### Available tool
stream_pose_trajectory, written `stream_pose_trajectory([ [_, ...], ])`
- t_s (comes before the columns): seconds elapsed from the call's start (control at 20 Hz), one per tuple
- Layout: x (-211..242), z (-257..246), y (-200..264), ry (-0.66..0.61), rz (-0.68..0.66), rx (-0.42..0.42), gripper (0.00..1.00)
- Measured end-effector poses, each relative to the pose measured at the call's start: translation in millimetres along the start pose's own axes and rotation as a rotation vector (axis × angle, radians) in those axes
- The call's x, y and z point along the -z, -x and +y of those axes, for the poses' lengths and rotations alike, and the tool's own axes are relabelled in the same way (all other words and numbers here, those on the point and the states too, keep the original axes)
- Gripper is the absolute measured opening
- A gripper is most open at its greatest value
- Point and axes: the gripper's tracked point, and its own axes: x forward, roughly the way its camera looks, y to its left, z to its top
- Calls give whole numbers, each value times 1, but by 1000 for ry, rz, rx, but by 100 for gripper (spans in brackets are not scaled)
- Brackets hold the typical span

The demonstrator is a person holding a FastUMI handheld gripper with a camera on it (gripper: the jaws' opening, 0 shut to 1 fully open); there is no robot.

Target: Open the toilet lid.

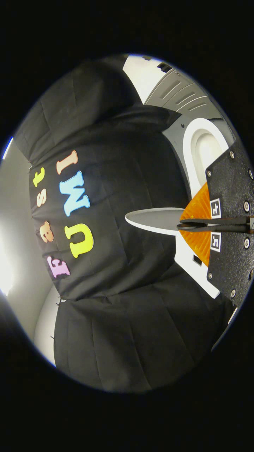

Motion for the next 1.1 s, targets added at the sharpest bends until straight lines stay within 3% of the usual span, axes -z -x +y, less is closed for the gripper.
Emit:
stream_pose_trajectory([
  [0.75, 14, 85, -16, 149, 17, -131, 0],
  [1.1, 17, 95, -19, 179, 19, -179, 0],
])
